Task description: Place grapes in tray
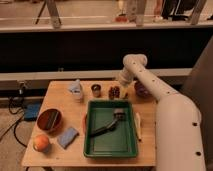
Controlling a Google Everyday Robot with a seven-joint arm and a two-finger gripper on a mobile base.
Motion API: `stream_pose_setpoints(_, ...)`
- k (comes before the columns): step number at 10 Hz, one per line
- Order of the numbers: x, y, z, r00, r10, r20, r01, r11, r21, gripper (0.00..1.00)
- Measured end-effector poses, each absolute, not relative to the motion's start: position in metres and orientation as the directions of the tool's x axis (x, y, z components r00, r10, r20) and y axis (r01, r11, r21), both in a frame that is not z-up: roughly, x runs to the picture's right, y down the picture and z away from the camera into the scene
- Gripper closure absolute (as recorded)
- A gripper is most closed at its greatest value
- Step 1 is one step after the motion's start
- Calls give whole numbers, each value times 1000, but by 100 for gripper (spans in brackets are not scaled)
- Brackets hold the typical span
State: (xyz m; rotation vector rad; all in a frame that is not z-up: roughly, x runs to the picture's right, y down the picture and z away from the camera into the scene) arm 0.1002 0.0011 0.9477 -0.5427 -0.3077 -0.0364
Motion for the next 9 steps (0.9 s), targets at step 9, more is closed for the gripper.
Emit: stream_pose_setpoints(9,112,17,979,951,54,304,104,872,-479,20)
